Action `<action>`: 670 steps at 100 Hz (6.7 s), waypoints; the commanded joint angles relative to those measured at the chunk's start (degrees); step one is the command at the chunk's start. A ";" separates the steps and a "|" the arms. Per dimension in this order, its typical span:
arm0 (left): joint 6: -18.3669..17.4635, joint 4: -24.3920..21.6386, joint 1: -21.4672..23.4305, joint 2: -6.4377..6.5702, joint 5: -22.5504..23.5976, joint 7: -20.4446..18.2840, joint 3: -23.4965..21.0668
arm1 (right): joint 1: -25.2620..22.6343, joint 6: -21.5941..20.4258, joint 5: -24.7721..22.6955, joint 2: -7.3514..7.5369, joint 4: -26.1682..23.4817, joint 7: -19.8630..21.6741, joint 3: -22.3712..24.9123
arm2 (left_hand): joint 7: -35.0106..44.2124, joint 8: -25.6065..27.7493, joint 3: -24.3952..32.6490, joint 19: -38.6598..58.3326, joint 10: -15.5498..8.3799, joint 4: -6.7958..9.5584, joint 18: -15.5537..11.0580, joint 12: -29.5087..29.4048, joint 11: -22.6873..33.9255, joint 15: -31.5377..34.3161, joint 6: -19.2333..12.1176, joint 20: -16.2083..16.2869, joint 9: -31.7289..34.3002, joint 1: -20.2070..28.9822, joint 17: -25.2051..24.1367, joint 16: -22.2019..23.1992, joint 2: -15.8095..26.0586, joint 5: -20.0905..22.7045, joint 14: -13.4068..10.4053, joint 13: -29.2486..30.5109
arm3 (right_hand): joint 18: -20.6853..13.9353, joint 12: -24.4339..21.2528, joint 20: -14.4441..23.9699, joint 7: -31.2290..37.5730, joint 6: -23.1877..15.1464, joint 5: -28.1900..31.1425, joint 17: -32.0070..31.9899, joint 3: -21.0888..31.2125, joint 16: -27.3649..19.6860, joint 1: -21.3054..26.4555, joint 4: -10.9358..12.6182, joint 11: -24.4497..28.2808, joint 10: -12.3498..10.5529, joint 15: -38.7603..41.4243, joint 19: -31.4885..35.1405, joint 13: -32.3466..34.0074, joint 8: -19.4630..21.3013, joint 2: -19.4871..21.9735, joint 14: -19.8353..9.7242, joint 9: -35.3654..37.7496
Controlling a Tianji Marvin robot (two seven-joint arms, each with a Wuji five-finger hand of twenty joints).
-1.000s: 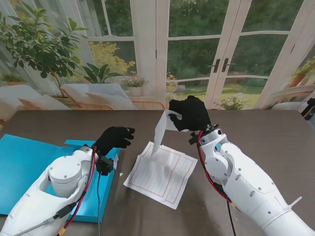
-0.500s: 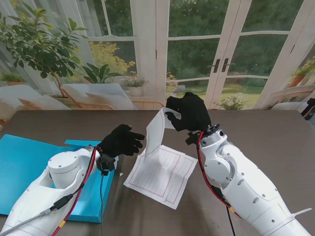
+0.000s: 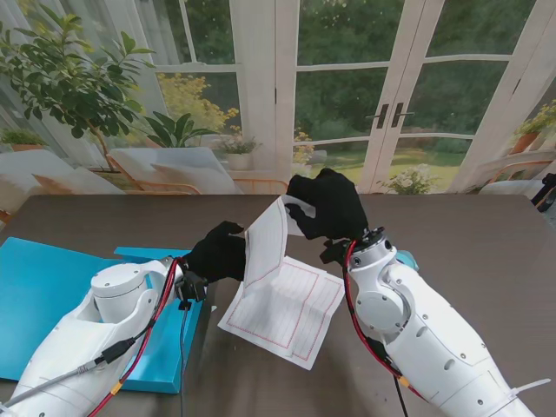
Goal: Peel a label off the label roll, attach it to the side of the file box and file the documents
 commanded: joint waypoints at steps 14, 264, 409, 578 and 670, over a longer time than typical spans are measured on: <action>0.67 -1.01 0.17 0.03 -0.34 -1.93 0.27 | -0.79 -1.11 1.02 -0.64 0.05 0.86 -0.35 | 1.95 2.76 -0.29 1.78 0.49 -1.00 -0.84 -1.29 1.15 0.68 -0.25 -0.19 1.74 0.08 1.36 -1.11 0.33 3.26 3.57 1.07 | -1.02 0.68 1.31 2.03 -0.43 -0.47 11.93 5.76 0.47 1.02 -1.73 1.45 1.75 0.75 1.09 1.32 0.46 -1.08 -2.63 2.66; -28.54 -11.66 11.69 -0.91 6.80 17.80 -0.63 | -0.16 1.19 4.52 -1.57 6.85 0.42 -2.47 | 65.52 17.20 28.65 22.58 -18.48 31.11 4.56 4.97 13.95 10.53 -6.14 -21.87 37.85 24.52 35.95 -9.95 -33.63 3.19 -9.64 38.71 | 6.07 -12.32 -1.60 -23.13 4.39 -30.78 -14.81 -1.81 -11.56 -5.74 13.62 1.02 4.71 -30.18 -5.34 -19.56 6.68 8.54 7.15 -32.92; -25.61 -23.87 25.55 1.71 12.19 12.88 -17.30 | 1.81 3.57 3.30 0.83 10.78 8.47 -0.73 | 68.20 15.30 30.68 21.65 -18.34 31.72 3.72 9.09 14.76 11.59 -3.10 -23.36 36.15 24.80 33.59 -7.55 -33.39 -0.61 -8.80 36.21 | 5.16 -18.08 -3.25 -28.88 3.63 -40.08 -29.63 -5.38 -19.95 -6.51 11.37 0.10 5.77 -39.76 -17.51 -41.93 0.14 -4.81 7.81 -55.28; -2.38 -17.56 36.09 -0.81 37.84 26.29 -32.92 | -2.27 1.61 6.45 1.06 7.50 12.00 2.74 | 70.14 14.59 32.17 16.63 -16.31 31.42 5.58 14.55 14.10 12.31 -1.46 -19.39 33.03 24.49 29.03 -6.44 -31.95 -4.73 -6.19 31.57 | 5.55 -17.64 -2.85 -28.07 7.61 -37.30 -27.56 -6.10 -19.55 -7.13 12.01 -1.22 5.56 -39.38 -17.08 -37.68 1.96 0.67 8.01 -49.48; 0.15 -9.60 27.80 -1.27 44.30 31.62 -28.44 | -2.76 1.23 7.70 1.12 8.58 13.40 2.50 | 69.52 17.04 28.63 14.10 -13.42 18.97 7.27 14.62 14.81 11.99 -1.66 -18.31 29.37 27.59 26.98 -7.99 -33.90 -6.37 -3.30 27.87 | 5.71 -17.61 -2.89 -27.71 7.87 -37.41 -27.22 -6.40 -19.46 -7.30 12.13 -1.14 5.79 -39.24 -16.75 -36.77 2.15 1.84 8.11 -48.98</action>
